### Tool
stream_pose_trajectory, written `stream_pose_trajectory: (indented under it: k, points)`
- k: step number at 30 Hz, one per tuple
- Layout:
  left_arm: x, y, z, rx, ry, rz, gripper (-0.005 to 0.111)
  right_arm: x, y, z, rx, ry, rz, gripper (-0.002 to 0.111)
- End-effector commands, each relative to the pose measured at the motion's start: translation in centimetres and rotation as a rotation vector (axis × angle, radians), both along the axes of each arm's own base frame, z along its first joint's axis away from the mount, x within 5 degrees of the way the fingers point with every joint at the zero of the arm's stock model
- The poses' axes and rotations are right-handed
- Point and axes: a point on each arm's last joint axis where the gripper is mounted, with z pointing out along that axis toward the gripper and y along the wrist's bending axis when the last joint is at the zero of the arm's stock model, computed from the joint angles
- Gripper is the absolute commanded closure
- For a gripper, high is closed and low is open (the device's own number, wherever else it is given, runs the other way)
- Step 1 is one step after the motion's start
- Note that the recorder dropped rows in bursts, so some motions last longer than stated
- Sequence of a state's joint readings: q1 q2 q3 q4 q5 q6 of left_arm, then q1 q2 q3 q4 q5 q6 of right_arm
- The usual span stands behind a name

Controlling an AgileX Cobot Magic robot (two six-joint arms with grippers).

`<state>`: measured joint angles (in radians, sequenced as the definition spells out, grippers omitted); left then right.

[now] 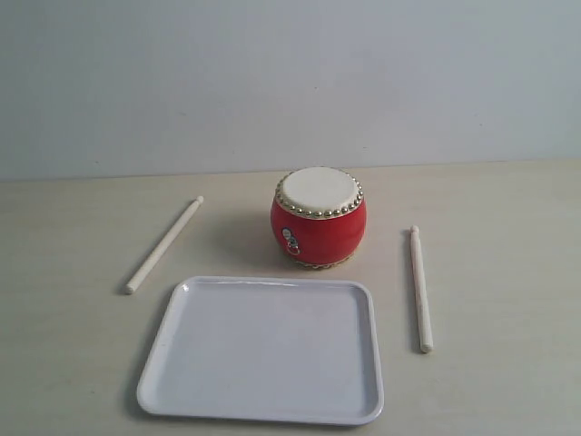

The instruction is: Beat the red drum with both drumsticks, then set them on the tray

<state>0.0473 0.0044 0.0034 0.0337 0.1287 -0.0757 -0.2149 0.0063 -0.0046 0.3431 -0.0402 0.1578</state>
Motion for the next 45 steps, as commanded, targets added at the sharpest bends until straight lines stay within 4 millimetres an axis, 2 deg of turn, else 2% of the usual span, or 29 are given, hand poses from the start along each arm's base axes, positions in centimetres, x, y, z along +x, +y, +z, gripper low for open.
stream_pose_trajectory:
  k: [1,7,11,13,15,18,20,23,28,31,33,34,35,36,38,41,43,45]
  points:
    - [0.0,0.0,0.9,-0.013,-0.089,-0.001,0.107,-0.1,-0.3,0.1,0.522,-0.154,0.041,0.108]
    - [0.0,0.0,0.9,-0.013,-0.089,-0.001,0.107,-0.1,-0.3,0.1,0.537,-0.164,0.042,0.108]
    - [0.0,0.0,1.0,-0.072,-0.101,-0.001,0.107,-0.2,-0.2,0.3,0.309,-0.125,0.016,0.108]
    - [-0.1,0.0,1.1,-0.272,-0.128,-0.004,0.107,-0.5,-0.2,2.1,0.185,-0.171,0.0,0.108]
    - [-0.1,0.0,1.3,-0.386,-0.154,-0.01,0.107,-0.8,-0.1,4.2,0.103,-0.183,-0.001,0.108]
    - [-0.2,-0.1,2.1,-0.396,-0.235,-0.03,0.107,-0.4,0.2,7.3,0.051,-0.119,0.022,0.108]
    - [-0.4,-0.1,3.0,-0.394,-0.346,-0.055,0.107,0.5,0.3,9.2,-0.001,-0.023,0.044,0.108]
    - [-0.8,0.0,4.1,-0.6,-0.477,-0.108,0.107,2.3,0.4,12.2,-0.083,0.118,0.087,0.108]
    - [-1.2,0.0,5.3,-0.683,-0.544,-0.147,0.107,5.2,-0.4,18.1,-0.015,0.022,0.083,0.108]
    - [-1.7,0.1,6.1,-0.7,-0.652,-0.182,0.107,6.6,-0.6,19.1,-0.012,0.045,0.089,0.108]
    - [-2.0,0.9,6.5,-0.878,-0.733,-0.171,0.107,8.3,-0.6,19.3,-0.023,0.147,0.127,0.108]
    - [-2.1,1.6,6.6,-1.042,-0.762,-0.143,0.107,9.9,-0.7,19.5,-0.057,0.224,0.157,0.108]
    - [-1.7,1.8,6.9,-1.053,-0.743,-0.108,0.107,11.0,-0.8,20.1,-0.102,0.27,0.175,0.108]
    - [-1.2,1.6,7.8,-0.991,-0.714,-0.101,0.107,11.7,-1.0,20.7,-0.14,0.291,0.18,0.108]
    - [0.1,0.6,11.1,-0.765,-0.634,-0.142,0.107,12.8,-1.5,22.4,-0.232,0.301,0.149,0.108]
    - [3.7,-0.2,18.3,-0.547,-0.579,-0.178,0.107,12.6,-1.9,25.3,-0.275,0.122,0.066,0.108]
    - [5.5,-0.2,21.4,-0.506,-0.562,-0.183,0.107,12.5,-2.0,25.6,-0.254,0.09,0.059,0.108]
    - [7.9,-0.2,23.4,-0.461,-0.451,-0.147,0.107,12.8,-2.0,25.6,-0.215,0.102,0.071,0.108]
